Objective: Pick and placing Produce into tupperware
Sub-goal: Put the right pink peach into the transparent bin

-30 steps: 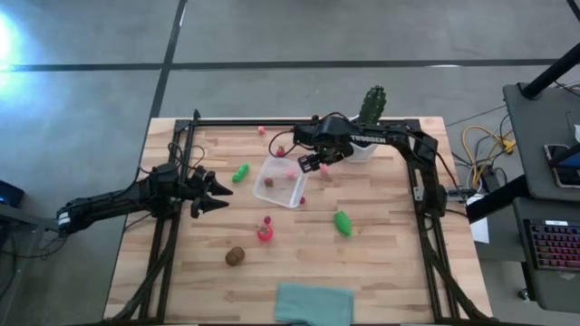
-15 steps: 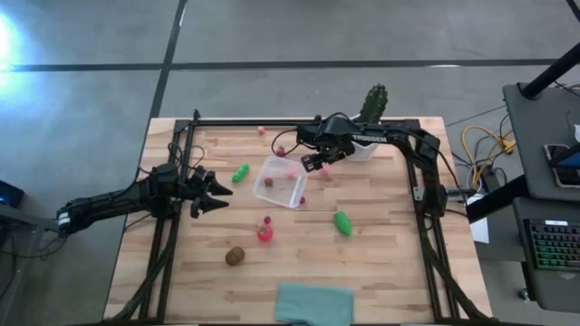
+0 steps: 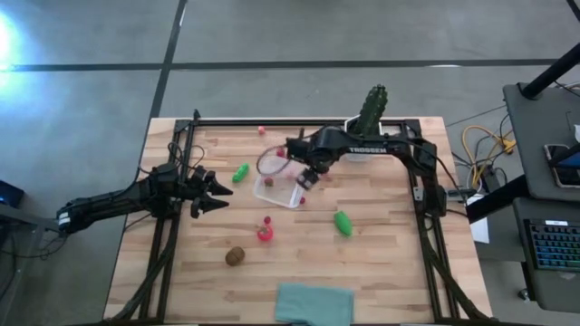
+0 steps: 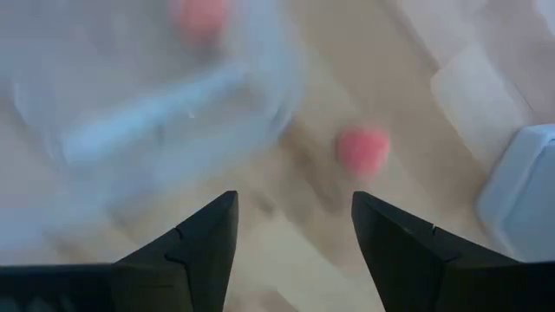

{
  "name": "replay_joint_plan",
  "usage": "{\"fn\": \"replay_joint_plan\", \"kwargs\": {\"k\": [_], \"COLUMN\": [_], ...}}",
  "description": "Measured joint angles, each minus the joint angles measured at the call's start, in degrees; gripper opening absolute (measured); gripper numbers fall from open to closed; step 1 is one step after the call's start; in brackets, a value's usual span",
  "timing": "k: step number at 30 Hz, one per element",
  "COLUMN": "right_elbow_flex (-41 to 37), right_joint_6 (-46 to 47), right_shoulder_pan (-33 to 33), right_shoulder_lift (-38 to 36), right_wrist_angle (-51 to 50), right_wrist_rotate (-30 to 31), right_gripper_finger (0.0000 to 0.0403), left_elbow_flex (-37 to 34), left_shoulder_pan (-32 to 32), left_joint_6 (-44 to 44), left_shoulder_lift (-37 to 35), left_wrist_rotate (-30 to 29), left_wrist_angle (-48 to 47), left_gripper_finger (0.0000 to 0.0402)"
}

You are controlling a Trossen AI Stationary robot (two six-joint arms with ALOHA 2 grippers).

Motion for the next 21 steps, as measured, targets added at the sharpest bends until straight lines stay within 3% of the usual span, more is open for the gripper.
{"fn": "replay_joint_plan", "kwargs": {"k": [4, 9, 11, 13, 17, 21], "right_elbow_flex": [0.71, 0.81, 0.81, 0.81, 0.81, 0.72], "right_joint_6": [-17.54, -42.39, -45.90, -47.43, -46.21, -51.78], "right_shoulder_pan": [2.63, 5.21, 5.57, 5.36, 3.95, 1.92], "right_shoulder_lift": [-0.02, -0.07, -0.11, -0.11, -0.11, -0.11], "right_wrist_angle": [-6.46, -11.80, -10.53, -7.83, -2.08, -1.45], "right_wrist_rotate": [0.98, 13.48, 18.25, 19.28, 18.77, 14.40], "right_gripper_finger": [0.0219, 0.0219, 0.0219, 0.0219, 0.0219, 0.0219], "left_elbow_flex": [-0.02, -0.04, -0.04, -0.04, -0.07, -0.07], "left_shoulder_pan": [0.00, -0.01, 0.00, 0.00, -0.01, 0.00], "left_joint_6": [0.00, 0.00, 0.00, 0.00, 0.00, 0.00], "left_shoulder_lift": [0.00, -0.01, -0.07, -0.03, 0.00, -0.07], "left_wrist_rotate": [0.00, 0.00, 0.00, 0.00, 0.00, 0.00], "left_wrist_angle": [-0.01, -0.01, -0.02, -0.02, -0.04, -0.04], "left_gripper_finger": [0.0261, 0.0261, 0.0261, 0.0261, 0.0261, 0.0261]}}
